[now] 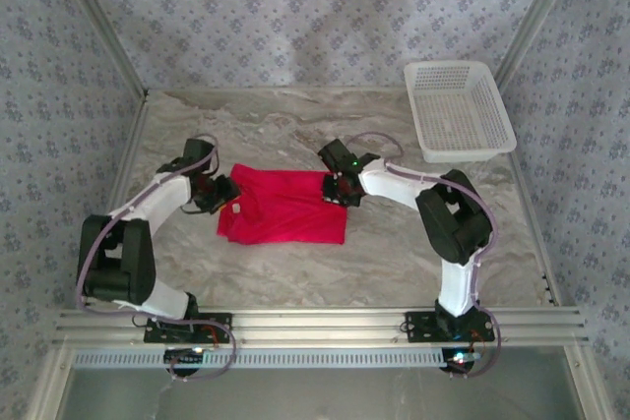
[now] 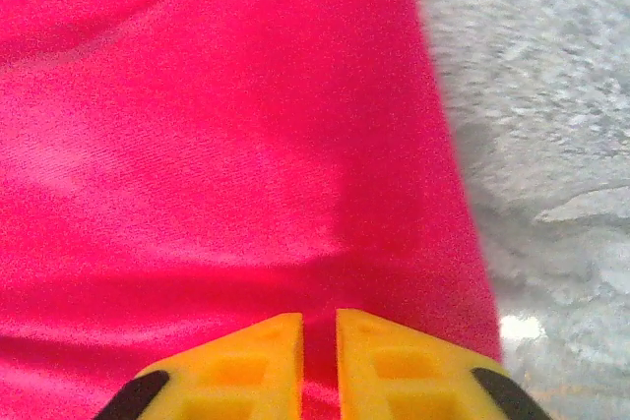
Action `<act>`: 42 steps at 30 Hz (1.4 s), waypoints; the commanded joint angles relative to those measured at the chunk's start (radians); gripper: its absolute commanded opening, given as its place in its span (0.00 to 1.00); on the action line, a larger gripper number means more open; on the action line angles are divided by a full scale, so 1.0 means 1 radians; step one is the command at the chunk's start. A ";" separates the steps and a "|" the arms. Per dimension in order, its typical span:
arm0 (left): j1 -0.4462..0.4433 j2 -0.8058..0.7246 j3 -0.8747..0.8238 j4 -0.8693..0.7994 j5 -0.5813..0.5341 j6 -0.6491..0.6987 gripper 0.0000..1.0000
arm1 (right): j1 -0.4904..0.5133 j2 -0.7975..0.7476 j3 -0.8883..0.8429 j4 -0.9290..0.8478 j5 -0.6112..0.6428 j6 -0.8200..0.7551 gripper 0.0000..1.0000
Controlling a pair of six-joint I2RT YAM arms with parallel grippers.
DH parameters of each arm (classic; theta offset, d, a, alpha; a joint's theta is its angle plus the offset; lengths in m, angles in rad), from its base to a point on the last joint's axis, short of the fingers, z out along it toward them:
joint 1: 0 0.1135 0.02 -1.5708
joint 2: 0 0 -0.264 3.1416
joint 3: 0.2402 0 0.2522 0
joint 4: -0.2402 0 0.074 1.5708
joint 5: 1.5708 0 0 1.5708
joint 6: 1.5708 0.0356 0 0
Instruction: Fold the inside-out t-shirt
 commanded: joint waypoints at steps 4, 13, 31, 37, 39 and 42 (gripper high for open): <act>-0.135 -0.099 0.061 -0.132 -0.116 -0.003 0.43 | 0.018 0.070 0.168 -0.049 -0.049 -0.104 0.21; -0.307 -0.120 -0.082 0.057 0.020 -0.156 0.43 | -0.009 0.246 0.210 -0.048 -0.109 -0.070 0.17; -0.046 0.243 0.084 0.118 0.001 -0.049 0.40 | 0.111 -0.146 -0.322 0.007 -0.059 0.014 0.16; -0.106 0.474 0.527 -0.091 -0.033 0.092 0.38 | 0.164 -0.270 -0.243 -0.005 -0.044 -0.103 0.30; -0.107 0.455 0.587 -0.127 -0.057 0.118 0.39 | 0.109 -0.246 -0.203 -0.002 -0.031 -0.144 0.32; -0.105 0.394 0.583 -0.132 -0.052 0.148 0.43 | 0.044 -0.177 -0.117 -0.001 0.002 -0.224 0.37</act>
